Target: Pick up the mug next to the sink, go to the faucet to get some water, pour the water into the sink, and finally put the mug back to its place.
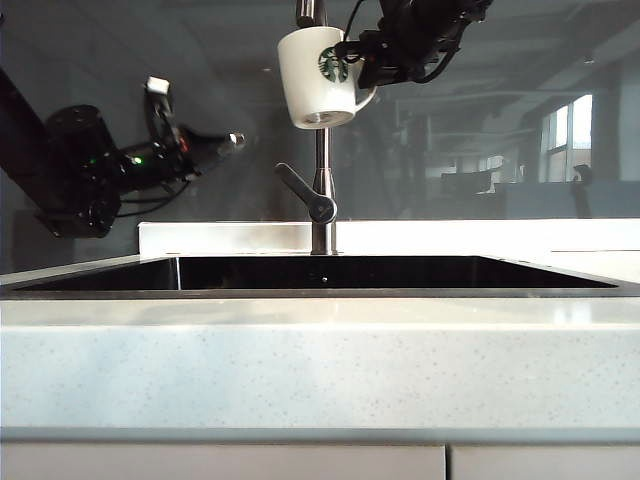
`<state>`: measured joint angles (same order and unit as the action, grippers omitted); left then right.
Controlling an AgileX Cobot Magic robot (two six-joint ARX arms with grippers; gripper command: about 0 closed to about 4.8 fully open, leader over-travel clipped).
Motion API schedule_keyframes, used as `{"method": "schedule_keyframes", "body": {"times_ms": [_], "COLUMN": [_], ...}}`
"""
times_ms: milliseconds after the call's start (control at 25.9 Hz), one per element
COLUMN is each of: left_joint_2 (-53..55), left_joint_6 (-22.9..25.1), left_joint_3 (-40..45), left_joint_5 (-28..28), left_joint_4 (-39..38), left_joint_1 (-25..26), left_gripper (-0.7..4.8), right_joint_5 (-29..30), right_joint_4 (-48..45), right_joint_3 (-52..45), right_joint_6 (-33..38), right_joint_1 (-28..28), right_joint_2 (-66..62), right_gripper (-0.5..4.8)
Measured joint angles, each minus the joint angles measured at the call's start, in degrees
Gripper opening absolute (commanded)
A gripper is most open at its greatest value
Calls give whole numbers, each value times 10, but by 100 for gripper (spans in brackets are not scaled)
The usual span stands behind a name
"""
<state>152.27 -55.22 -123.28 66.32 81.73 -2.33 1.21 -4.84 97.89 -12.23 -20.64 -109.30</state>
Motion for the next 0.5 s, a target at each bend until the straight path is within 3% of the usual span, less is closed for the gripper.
{"method": "schedule_keyframes", "body": {"times_ms": [155, 270, 502], "left_joint_2": [-24, -47, -82], "left_joint_6": [-60, -61, -61], "left_joint_3": [0, 0, 0], "left_joint_5": [57, 66, 83], "left_joint_4": [0, 0, 0], "left_joint_1": [3, 0, 0], "left_gripper": [-2, -2, -3], "right_joint_5": [-10, -28, -118], "right_joint_4": [12, 34, 84], "right_joint_3": [0, 1, 1], "right_joint_6": [-2, -16, -194], "right_joint_1": [8, 10, 10], "right_joint_2": [7, 14, 32], "right_gripper": [-6, -6, -6]}}
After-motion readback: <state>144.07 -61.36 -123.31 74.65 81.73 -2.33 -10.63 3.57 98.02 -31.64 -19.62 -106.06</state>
